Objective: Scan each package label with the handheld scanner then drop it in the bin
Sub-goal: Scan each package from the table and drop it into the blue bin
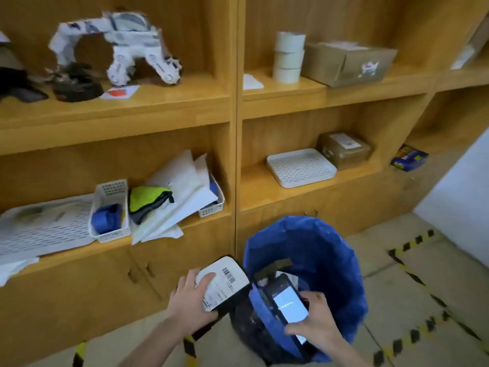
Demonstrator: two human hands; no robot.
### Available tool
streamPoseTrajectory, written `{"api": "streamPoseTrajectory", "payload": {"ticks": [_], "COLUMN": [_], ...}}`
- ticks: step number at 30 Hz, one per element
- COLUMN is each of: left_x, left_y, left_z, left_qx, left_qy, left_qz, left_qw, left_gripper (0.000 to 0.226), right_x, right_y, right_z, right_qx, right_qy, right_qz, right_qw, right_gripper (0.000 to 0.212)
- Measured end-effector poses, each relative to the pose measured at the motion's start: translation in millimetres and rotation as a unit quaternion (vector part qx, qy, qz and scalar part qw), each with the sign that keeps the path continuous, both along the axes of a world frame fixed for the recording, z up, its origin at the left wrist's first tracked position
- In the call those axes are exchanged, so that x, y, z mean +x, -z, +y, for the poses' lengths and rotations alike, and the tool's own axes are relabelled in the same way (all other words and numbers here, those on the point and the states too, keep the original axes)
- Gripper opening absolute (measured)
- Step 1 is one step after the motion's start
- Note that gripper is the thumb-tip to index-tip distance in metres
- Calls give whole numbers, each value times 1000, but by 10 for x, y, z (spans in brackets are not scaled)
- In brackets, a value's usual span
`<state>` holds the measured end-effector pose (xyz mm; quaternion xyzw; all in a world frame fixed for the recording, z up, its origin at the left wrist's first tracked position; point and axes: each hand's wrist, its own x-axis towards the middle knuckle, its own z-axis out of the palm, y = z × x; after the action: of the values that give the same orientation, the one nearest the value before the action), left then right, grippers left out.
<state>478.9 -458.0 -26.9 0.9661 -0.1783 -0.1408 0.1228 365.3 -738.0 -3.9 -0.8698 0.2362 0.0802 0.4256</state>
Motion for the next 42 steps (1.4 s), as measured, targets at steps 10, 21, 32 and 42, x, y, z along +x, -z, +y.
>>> {"api": "streamPoseTrajectory", "payload": {"ticks": [10,21,32,42], "left_x": [1084,1369,1679,1516], "left_y": [622,2198,4221,4164], "left_z": [-1788,-3174,-3378,-3176], "left_qx": [-88,-29,-16,92], "left_qy": [69,-163,-328,-225], "left_qz": [60,141,168,224], "left_qw": [992,976,929,944], "left_gripper": [87,75,80,82], "right_x": [255,1067,1602,1588], "right_y": [430,1980,3941,3865], "right_z": [-924,-2028,-2282,-2283], "right_qx": [39,104,148,135], "right_qy": [273,217,156,131], "right_qz": [82,151,197,198], "right_qw": [958,959,957,962], "right_gripper": [86,72,77,77]}}
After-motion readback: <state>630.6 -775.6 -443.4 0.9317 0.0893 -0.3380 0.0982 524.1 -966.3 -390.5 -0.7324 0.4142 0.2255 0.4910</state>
